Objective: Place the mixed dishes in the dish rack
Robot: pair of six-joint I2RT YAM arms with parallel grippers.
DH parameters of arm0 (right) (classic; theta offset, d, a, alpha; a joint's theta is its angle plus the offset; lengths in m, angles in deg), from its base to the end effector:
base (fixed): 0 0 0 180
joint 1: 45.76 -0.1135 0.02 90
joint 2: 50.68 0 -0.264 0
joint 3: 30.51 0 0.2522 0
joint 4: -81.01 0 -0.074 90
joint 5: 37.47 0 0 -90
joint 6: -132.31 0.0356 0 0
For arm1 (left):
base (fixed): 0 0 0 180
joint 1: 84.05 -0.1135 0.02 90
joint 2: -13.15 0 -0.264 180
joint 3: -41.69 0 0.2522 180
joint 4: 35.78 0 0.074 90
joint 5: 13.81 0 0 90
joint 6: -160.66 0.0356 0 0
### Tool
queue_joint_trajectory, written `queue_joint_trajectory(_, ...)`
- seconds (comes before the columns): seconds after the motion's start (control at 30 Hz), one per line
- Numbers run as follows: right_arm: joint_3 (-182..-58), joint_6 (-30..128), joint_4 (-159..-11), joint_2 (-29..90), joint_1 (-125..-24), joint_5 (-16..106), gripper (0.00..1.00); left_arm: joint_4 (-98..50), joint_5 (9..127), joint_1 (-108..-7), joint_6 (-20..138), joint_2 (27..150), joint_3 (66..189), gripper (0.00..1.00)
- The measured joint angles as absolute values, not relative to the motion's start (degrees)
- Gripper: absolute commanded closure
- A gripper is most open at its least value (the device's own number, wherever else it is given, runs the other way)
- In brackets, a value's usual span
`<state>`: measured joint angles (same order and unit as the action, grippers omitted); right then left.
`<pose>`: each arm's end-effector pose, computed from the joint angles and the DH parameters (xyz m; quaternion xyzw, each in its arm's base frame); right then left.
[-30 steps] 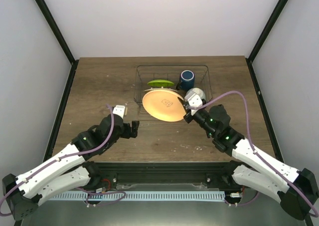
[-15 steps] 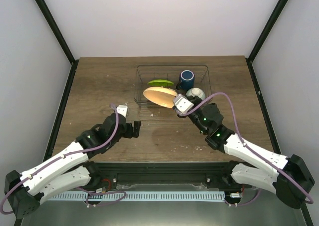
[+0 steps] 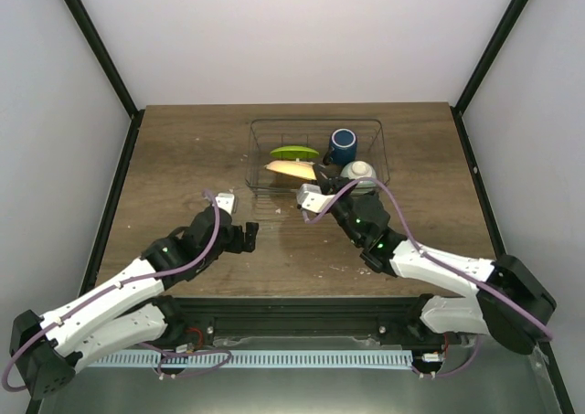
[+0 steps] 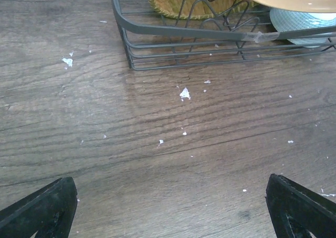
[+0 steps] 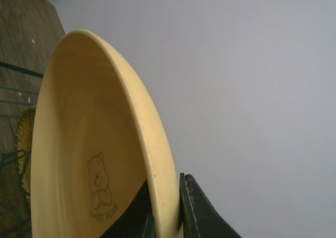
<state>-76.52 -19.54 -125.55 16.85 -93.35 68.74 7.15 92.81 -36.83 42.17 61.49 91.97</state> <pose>0.1837 0.1864 0.2744 -0.4857 0.4710 -0.1851 0.7127 0.1285 -0.1239 0.2484 0.0874 0.8981 -0.1480 0.4048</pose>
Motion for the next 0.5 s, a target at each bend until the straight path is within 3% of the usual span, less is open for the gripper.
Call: queue_joint_trajectory(0.5, -74.2, -34.3, -136.3, 25.1, -95.4, 71.3, 0.99, 7.0, 92.6, -37.2, 42.3, 62.3, 91.8, 0.00)
